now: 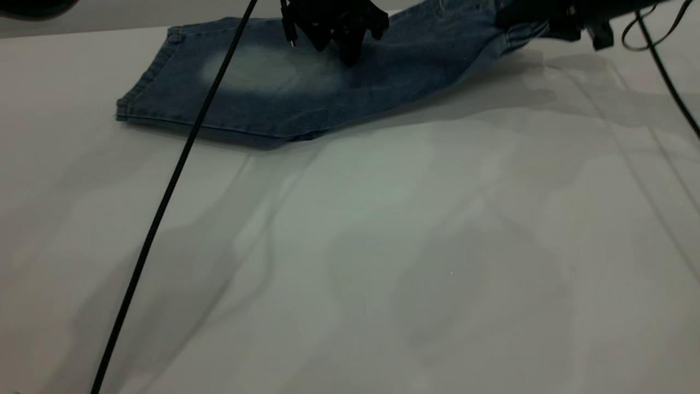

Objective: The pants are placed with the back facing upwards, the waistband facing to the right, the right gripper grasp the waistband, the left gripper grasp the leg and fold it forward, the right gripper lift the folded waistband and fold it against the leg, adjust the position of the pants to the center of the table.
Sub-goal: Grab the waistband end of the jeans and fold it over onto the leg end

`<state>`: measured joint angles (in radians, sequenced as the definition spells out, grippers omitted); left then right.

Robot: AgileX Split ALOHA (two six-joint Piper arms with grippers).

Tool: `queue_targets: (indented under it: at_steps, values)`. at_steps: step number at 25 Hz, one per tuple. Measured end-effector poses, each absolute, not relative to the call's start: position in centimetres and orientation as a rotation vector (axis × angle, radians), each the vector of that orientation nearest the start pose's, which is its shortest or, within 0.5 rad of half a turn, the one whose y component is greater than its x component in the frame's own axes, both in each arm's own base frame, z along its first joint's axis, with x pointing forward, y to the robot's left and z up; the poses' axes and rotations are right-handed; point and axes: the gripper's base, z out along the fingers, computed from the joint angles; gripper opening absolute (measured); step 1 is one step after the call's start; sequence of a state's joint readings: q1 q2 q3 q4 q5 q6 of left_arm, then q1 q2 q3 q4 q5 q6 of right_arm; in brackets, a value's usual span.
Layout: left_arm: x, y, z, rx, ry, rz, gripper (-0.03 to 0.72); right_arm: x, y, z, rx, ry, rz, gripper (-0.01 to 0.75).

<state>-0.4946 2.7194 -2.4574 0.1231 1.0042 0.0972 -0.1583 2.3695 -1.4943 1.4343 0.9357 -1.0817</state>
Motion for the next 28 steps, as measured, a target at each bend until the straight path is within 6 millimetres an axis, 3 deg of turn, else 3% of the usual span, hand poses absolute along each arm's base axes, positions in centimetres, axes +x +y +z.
queue_targets:
  at_steps: [6, 11, 24, 28]
  values:
    - [49.6, -25.7, 8.8, 0.864, 2.614, 0.054, 0.400, 46.0, 0.0, 11.5, 0.093, 2.314, 1.180, 0.102]
    - [49.5, -25.6, 6.9, 0.875, 2.643, 0.062, 0.400, 45.7, 0.5, 12.4, 0.058, 2.338, 1.173, 0.102]
    - [49.6, -25.7, 6.9, 0.870, 2.630, 0.053, 0.400, 45.7, 7.8, 14.1, -0.140, 2.319, 1.254, 0.102]
    - [49.6, -25.5, 6.9, 0.876, 2.637, 0.071, 0.400, 46.1, 8.9, 15.0, -0.177, 2.302, 1.256, 0.102]
